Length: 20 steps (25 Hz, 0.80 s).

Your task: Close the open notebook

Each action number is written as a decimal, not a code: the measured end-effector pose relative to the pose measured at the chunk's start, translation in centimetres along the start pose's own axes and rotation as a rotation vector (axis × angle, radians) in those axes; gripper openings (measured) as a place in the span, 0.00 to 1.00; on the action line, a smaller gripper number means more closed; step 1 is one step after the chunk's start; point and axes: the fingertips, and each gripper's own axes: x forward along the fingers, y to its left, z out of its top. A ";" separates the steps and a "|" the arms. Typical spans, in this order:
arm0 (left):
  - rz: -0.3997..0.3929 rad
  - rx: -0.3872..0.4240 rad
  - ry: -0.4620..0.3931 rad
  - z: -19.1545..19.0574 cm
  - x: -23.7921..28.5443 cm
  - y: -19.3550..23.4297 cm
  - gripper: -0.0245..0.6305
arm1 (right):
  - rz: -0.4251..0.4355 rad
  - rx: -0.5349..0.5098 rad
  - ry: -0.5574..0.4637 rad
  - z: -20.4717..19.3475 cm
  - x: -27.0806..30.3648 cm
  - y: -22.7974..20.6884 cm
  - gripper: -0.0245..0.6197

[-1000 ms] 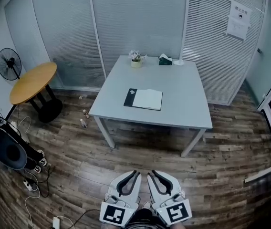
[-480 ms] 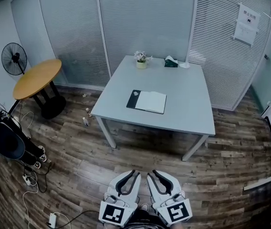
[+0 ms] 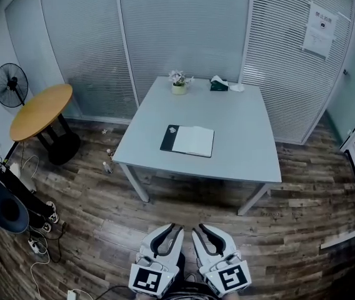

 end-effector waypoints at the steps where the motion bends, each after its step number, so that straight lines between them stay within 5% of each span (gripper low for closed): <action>1: -0.002 -0.001 -0.002 0.0 0.6 0.5 0.14 | -0.004 -0.001 -0.004 0.0 0.6 -0.3 0.14; 20: -0.058 -0.021 0.010 1.0 12.1 12.8 0.14 | -0.049 -0.035 0.015 0.9 15.8 -6.0 0.14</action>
